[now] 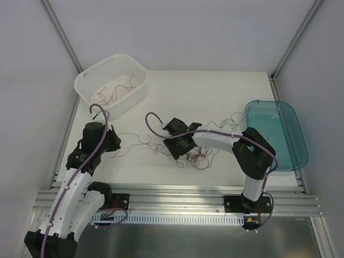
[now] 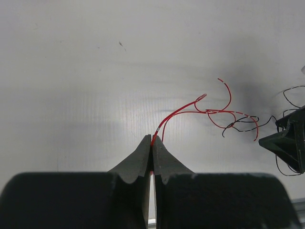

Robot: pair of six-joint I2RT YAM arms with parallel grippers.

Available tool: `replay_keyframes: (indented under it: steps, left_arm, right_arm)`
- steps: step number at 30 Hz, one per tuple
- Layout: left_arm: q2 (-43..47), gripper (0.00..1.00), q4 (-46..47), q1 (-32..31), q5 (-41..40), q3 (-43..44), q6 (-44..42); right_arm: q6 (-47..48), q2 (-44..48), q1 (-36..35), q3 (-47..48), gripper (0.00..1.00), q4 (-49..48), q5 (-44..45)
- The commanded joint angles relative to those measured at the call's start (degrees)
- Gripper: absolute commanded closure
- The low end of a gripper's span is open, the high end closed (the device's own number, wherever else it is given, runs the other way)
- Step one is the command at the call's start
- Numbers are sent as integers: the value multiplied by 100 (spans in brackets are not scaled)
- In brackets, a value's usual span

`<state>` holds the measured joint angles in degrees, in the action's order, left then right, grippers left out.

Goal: Untangle the cables

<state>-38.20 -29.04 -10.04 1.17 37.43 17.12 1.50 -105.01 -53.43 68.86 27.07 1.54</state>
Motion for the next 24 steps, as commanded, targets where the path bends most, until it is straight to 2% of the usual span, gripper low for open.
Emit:
replay_keyframes:
  steps: [1,4,5,7,8,11,13,16,20,24]
  left_arm:
    - [93,100,56,20,-230,-34,10]
    - [128,100,39,20,-336,-34,36]
    - [128,100,38,20,-424,-25,45]
    - [163,100,4,20,-530,-17,45]
    - [181,100,-14,20,-582,-25,63]
    - [198,100,-119,37,-951,1,115]
    - [181,100,-207,107,-1311,36,194]
    - [163,100,-322,344,-1488,71,326]
    - [198,100,-357,652,-1541,71,440]
    - [304,100,-375,828,-1672,54,529]
  right_arm:
    - [-123,69,96,14,41,-70,136]
    - [-273,77,175,-4,54,0,267]
    - [-316,86,192,-22,63,26,320]
    - [-352,234,271,-144,74,97,478]
    - [-361,314,298,-223,85,114,540]
    - [-422,867,535,-547,99,219,768]
    - [-431,1192,824,-715,99,333,953]
    - [-466,2166,1421,-1084,99,439,936]
    - [-466,3615,2239,-1314,99,536,646]
    - [-440,4364,2828,-1226,99,651,217]
